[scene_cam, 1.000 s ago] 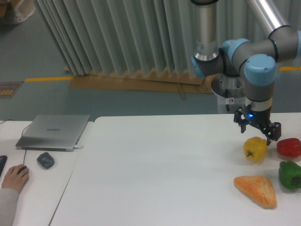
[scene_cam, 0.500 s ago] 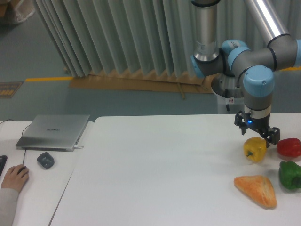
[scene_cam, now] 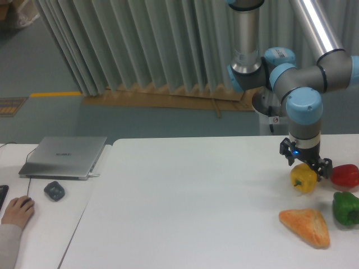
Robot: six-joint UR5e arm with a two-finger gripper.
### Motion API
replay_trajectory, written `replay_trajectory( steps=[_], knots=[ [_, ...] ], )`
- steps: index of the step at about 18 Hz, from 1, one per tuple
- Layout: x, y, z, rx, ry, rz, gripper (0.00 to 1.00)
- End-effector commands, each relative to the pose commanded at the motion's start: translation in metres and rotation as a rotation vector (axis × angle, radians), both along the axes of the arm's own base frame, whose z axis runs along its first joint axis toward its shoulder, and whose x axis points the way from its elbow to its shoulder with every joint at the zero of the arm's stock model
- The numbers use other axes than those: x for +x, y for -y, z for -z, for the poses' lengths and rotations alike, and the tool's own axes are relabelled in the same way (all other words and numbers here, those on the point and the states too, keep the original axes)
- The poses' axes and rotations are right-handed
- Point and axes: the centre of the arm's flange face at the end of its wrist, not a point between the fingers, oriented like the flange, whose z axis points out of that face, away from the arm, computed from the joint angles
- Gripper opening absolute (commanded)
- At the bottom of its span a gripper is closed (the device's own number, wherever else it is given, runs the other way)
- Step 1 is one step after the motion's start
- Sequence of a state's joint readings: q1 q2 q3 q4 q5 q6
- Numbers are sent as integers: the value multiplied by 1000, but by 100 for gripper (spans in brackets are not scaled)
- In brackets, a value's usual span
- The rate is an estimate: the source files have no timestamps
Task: Place the yellow pepper in a basket
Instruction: 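Lower the open gripper down around the yellow pepper, then close the gripper fingers on the yellow pepper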
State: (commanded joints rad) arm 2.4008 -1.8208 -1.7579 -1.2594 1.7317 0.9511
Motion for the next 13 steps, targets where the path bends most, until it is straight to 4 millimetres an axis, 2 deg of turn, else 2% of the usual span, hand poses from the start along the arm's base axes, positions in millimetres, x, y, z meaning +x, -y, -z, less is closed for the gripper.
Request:
replay_trajectory(
  steps=[13],
  knots=[
    [6,-3,14,-25,12,11,100]
  ],
)
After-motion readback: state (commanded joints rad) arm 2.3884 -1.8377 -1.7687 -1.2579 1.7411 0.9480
